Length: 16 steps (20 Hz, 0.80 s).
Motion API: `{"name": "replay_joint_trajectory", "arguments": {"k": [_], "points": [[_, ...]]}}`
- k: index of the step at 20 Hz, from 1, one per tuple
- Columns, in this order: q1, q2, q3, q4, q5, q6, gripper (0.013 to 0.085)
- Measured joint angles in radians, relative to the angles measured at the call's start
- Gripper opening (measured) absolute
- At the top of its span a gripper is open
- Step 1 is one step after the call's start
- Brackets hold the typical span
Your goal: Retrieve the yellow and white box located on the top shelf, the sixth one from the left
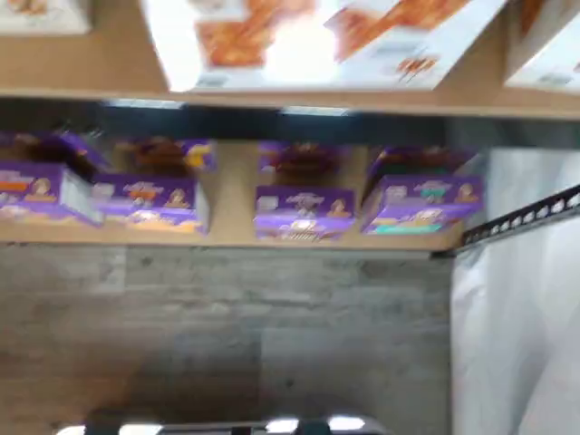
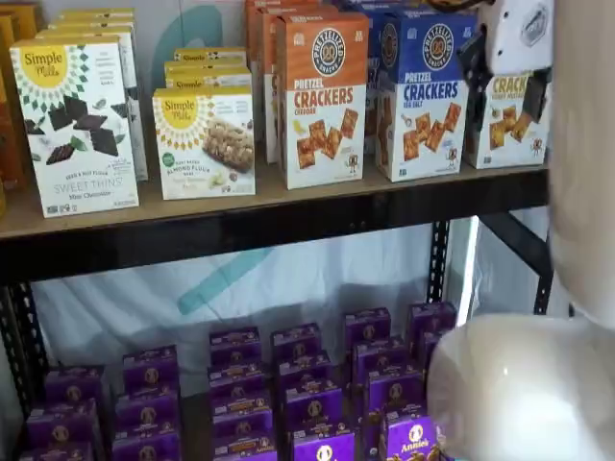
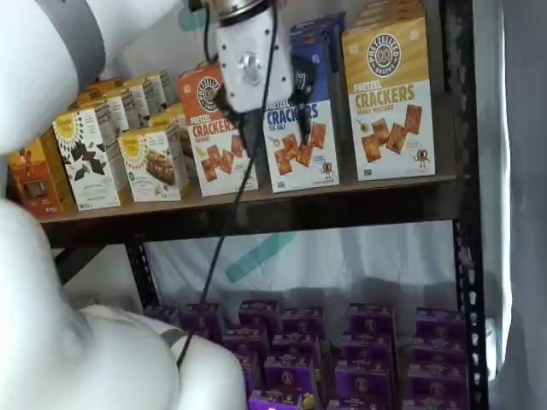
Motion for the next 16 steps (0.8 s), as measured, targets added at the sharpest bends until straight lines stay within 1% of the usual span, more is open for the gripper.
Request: {"name": "replay_joint_trajectory", "arguments": {"k": [2, 4, 7, 12, 16], "points": [[-0.057, 0.028, -0.019, 0.012, -0.028, -0.053, 0.0850], [-0.092, 0.050, -0.035, 0.022, -0.046, -0.086, 0.0850], [-0.166, 0.101, -0.075, 0.058, -0.081, -0.152, 0.0850], [-0.241, 0.171, -0.140, 0.118, -0.110, -0.219, 0.0850], [-0.276, 0.230, -0.202, 0.150, -0.099, -0.251, 0.0850]]}}
